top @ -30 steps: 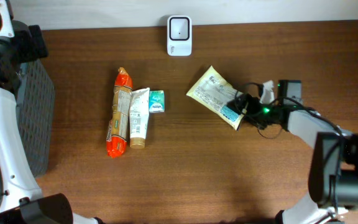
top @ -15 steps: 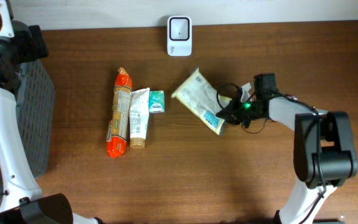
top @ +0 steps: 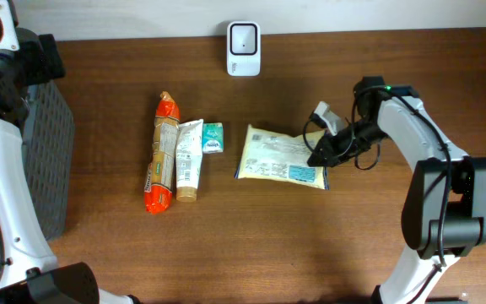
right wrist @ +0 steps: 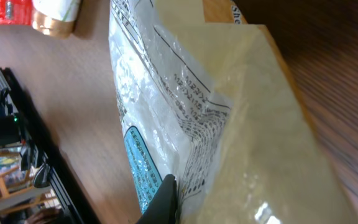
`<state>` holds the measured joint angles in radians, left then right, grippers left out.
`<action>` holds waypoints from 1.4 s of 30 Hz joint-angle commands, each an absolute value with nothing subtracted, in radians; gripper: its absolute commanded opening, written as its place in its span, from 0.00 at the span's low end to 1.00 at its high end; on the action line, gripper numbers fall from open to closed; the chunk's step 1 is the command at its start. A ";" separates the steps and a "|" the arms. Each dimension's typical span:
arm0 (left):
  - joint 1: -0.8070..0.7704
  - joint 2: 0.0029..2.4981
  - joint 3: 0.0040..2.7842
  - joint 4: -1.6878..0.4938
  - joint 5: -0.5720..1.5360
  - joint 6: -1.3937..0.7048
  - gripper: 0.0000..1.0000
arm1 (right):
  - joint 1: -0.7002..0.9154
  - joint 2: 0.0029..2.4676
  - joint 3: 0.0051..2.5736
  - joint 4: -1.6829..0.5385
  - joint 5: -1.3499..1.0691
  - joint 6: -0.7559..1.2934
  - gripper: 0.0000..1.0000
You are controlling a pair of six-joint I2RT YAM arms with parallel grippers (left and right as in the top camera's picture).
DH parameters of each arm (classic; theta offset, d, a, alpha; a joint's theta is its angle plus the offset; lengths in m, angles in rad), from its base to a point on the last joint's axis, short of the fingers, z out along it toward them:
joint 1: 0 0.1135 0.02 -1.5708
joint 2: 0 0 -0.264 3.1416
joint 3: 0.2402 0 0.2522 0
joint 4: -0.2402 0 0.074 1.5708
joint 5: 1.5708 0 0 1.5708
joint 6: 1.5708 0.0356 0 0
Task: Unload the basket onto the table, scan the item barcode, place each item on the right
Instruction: 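Regrasp the white wipes pack with the right gripper and lift it, then carry the wipes pack to the scanner and hold it over the window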
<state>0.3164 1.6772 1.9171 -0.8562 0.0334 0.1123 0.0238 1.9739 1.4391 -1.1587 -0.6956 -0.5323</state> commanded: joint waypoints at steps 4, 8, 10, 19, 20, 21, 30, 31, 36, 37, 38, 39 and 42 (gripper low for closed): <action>0.317 1.660 1.932 -0.855 0.037 0.126 0.99 | 0.019 1.986 1.443 -0.990 -0.665 -0.300 0.86; 0.317 1.660 1.932 -0.855 0.037 0.126 0.99 | 0.019 1.996 1.325 -0.810 -0.512 0.167 0.95; 0.317 1.660 1.932 -0.855 0.037 0.126 0.99 | 0.020 2.002 1.248 -0.743 -0.596 0.166 0.95; 0.317 1.660 1.932 -0.855 0.037 0.126 0.99 | 0.175 2.175 1.199 -0.487 -0.704 0.353 0.79; 0.317 1.660 1.932 -0.855 0.037 0.126 0.99 | 0.170 2.180 1.199 -0.477 -0.707 0.361 0.71; 0.317 1.660 1.932 -0.855 0.037 0.126 0.99 | 0.169 2.180 1.199 -0.470 -0.707 0.363 0.61; 0.317 1.660 1.932 -0.855 0.037 0.126 0.99 | 0.169 2.164 1.212 -0.435 -0.757 0.384 0.04; 0.317 1.660 1.932 -0.855 0.037 0.126 0.99 | 0.169 2.140 1.216 -0.450 -0.768 0.382 0.04; 0.317 1.660 1.933 -0.855 0.037 0.126 0.99 | 0.094 1.850 1.223 -0.468 -1.119 0.265 0.04; 0.317 1.660 1.932 -0.855 0.037 0.126 0.99 | 0.083 1.824 1.223 -0.468 -1.136 0.265 0.04; 0.317 1.660 1.932 -0.855 0.037 0.126 0.99 | 0.058 1.776 1.223 -0.467 -1.181 0.265 0.04; 0.317 1.660 1.932 -0.855 0.037 0.126 0.99 | 0.039 1.748 1.223 -0.467 -1.218 0.266 0.04; 0.317 1.660 1.932 -0.855 0.037 0.126 0.99 | -0.031 1.696 1.223 -0.466 -1.299 0.304 0.04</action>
<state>0.3164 1.6772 1.9171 -0.8562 0.0334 0.1123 0.0002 1.7321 1.2163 -0.4675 -1.1988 0.2821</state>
